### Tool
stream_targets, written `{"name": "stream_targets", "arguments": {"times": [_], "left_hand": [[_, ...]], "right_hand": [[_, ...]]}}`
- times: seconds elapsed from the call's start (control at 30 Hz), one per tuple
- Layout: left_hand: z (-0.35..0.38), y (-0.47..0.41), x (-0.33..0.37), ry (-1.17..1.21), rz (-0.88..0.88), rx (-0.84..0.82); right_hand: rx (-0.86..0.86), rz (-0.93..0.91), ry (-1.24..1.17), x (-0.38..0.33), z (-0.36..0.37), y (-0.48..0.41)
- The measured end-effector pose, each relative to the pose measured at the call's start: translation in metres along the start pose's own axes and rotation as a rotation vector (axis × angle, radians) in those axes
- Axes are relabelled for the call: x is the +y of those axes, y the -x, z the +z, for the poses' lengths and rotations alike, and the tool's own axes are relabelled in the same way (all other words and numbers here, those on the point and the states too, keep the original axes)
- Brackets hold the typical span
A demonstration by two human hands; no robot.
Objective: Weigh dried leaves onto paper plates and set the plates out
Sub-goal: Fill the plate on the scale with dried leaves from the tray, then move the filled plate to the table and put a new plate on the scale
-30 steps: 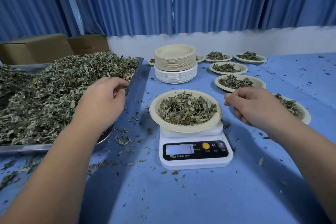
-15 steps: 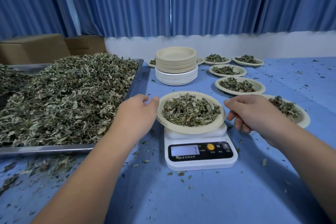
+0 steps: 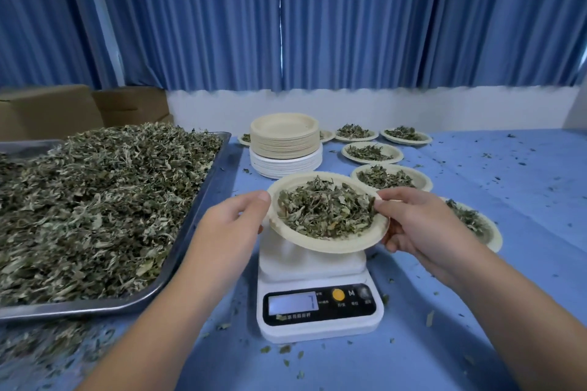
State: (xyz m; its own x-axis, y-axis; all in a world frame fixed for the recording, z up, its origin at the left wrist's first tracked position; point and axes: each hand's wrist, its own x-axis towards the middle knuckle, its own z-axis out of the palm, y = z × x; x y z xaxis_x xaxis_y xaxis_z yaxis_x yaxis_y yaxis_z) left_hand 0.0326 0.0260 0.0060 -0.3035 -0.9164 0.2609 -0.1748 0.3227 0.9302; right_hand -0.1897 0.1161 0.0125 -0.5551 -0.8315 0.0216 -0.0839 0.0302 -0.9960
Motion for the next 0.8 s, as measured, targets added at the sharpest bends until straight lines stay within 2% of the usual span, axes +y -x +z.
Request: {"name": "stream_targets", "arguments": {"times": [0.27,0.47,0.67,0.8], "left_hand": [[0.031,-0.03,0.023,0.066,0.071,-0.042],[0.061,-0.09,0.045,0.013,0.076,-0.143],[0.081,-0.117,0.033,-0.101,0.036,-0.19],[0.082,-0.123,0.018,-0.147,0.006,-0.186]], "right_hand": [[0.142,0.038,-0.211,-0.004,-0.033,-0.023],[0.337,-0.016,-0.233,-0.023,-0.107,-0.069],[0.558,0.076,-0.257,-0.004,-0.173,-0.136],[0.626,0.158,-0.23,0.023,-0.194,-0.166]]}}
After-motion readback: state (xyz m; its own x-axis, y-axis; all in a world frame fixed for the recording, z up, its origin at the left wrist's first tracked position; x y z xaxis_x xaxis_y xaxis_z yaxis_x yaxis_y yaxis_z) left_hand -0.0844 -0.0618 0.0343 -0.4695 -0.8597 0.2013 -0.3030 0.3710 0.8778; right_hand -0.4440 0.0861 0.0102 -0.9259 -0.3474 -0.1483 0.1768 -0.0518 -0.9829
